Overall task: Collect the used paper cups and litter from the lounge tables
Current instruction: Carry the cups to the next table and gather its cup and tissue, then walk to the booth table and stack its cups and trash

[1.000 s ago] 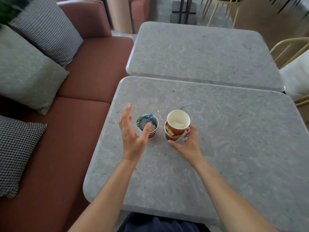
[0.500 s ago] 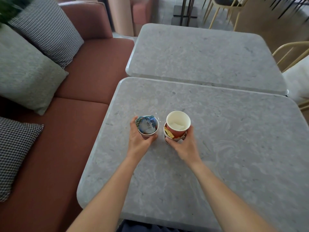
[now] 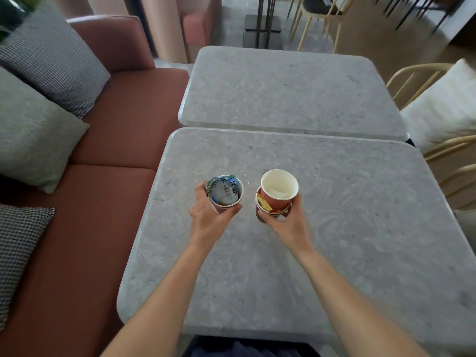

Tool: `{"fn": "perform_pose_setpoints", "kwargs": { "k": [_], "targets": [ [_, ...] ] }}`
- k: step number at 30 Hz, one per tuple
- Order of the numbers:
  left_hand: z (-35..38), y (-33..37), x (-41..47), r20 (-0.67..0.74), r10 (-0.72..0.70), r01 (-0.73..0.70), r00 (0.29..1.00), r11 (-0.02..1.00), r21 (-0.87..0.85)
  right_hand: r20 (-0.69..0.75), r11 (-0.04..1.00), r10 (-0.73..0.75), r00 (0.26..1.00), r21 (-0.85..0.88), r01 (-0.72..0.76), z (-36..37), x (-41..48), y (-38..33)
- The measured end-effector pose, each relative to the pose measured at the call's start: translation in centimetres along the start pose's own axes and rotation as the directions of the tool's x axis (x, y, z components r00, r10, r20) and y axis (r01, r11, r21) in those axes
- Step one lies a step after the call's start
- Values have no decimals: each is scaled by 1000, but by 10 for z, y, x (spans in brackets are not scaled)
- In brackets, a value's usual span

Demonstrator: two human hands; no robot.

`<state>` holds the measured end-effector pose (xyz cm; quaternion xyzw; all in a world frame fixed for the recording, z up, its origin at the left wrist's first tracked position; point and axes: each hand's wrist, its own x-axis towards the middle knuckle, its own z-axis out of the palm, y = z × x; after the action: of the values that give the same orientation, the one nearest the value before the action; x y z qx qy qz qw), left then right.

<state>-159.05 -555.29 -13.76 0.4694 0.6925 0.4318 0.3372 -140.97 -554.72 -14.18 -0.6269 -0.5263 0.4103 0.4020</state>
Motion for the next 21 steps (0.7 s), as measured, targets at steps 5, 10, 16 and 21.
{"fn": "perform_pose_setpoints", "kwargs": {
  "k": [5,10,16,21],
  "targets": [
    [4,13,-5,83,66,-66,994,998,-7,-111,1000,18,994,0,-18,-17,-23,-9],
    [8,28,-17,248,116,-120,962,993,-1,-249,999,52,967,23,-48,-28,-62,-11],
    [8,48,-44,408,243,-251,880,967,-36,-403,994,103,909,21,-103,-37,-117,-10],
    [19,63,-69,532,307,-312,789,946,-84,-520,989,140,843,38,-140,-52,-157,-12]
  ]
}}
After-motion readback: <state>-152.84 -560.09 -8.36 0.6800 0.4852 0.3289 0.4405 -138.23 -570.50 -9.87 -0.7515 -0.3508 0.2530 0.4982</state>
